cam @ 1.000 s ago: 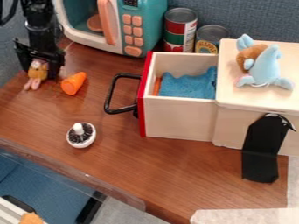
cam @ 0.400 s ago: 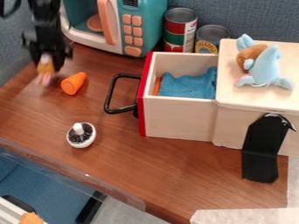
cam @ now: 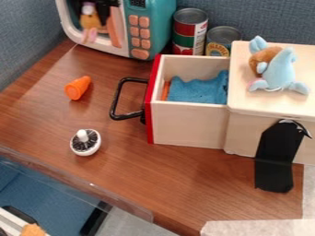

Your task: Put the toy in the drawer

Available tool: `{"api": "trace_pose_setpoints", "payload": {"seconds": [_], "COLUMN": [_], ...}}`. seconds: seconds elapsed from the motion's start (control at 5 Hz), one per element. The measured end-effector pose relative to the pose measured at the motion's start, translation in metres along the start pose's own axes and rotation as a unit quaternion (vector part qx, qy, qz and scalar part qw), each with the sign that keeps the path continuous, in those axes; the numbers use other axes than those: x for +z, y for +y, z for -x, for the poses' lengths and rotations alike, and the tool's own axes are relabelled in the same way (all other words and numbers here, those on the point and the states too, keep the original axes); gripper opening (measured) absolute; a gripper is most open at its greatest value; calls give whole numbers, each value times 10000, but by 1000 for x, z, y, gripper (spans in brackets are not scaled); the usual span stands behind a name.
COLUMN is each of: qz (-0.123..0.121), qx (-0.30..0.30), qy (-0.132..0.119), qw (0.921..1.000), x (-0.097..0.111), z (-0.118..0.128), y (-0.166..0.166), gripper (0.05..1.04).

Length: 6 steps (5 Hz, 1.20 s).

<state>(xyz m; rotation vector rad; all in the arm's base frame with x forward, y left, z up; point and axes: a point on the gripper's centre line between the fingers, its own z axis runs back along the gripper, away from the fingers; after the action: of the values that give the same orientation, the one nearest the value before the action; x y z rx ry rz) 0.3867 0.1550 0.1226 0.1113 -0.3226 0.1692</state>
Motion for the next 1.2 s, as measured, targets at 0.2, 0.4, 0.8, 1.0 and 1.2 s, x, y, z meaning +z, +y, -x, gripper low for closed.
{"api": "trace_pose_setpoints", "payload": {"seconds": [0.2, 0.4, 0.8, 1.0, 1.2], "qz": [769, 898, 930, 885, 761], "qx": [-272, -594, -1530, -1772, -1717], "qy": [11, 217, 388, 785, 902], "qw": [9967, 9939, 9831, 9770, 9780], "x": [14, 25, 28, 7, 1], "z": [5, 30, 59, 69, 69], "y": [-46, -90, -176, -193, -189], "gripper": [559, 559, 559, 638, 930]}}
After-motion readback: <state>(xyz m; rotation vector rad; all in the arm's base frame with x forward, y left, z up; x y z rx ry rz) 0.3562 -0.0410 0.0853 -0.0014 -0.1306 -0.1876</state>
